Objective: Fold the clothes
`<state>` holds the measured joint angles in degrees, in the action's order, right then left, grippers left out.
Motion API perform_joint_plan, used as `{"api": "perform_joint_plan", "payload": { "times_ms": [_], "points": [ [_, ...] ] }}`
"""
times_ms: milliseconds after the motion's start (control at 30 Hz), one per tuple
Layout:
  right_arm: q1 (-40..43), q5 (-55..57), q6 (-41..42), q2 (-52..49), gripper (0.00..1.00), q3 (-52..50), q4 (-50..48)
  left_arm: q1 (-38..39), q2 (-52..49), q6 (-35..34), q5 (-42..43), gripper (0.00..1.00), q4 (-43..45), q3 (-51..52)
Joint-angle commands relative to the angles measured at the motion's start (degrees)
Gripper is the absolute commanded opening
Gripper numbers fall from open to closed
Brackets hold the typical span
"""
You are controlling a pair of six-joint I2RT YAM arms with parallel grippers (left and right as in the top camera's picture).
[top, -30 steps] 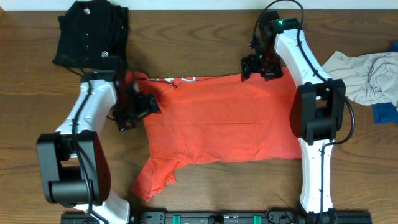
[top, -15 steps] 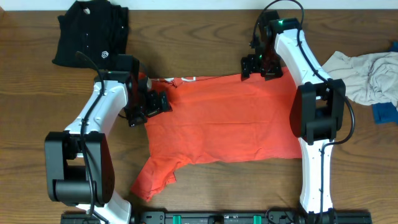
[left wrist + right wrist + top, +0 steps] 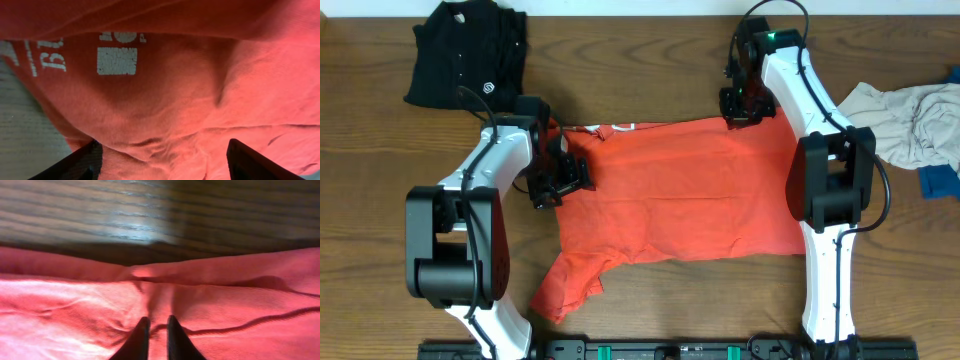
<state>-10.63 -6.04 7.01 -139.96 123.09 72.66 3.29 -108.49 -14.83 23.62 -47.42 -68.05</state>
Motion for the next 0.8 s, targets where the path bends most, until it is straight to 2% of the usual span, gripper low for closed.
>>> {"api": "perform_joint_plan", "payload": {
  "times_ms": [0, 200, 467, 767],
  "points": [
    [-0.1, 4.1, 0.5, 1.3, 0.05, -0.3, 0.4, 0.1, -1.2, 1.3, -0.7, 0.79, -0.1, 0.3],
    [-0.2, 4.7, 0.7, 1.3, 0.01, -0.4, 1.1, 0.1, -3.5, 1.3, -0.7, 0.79, -0.5, 0.3],
    [0.0, 4.5, 0.7, 1.3, 0.01, -4.0, 0.5, 0.1, -5.2, 1.6, -0.8, 0.78, -1.1, 0.3],
    [2.6, 4.8, 0.7, 1.3, 0.01, -9.4, -2.5, 0.0, -5.7, 1.4, -7.3, 0.78, -2.7, 0.3]
  ]
}}
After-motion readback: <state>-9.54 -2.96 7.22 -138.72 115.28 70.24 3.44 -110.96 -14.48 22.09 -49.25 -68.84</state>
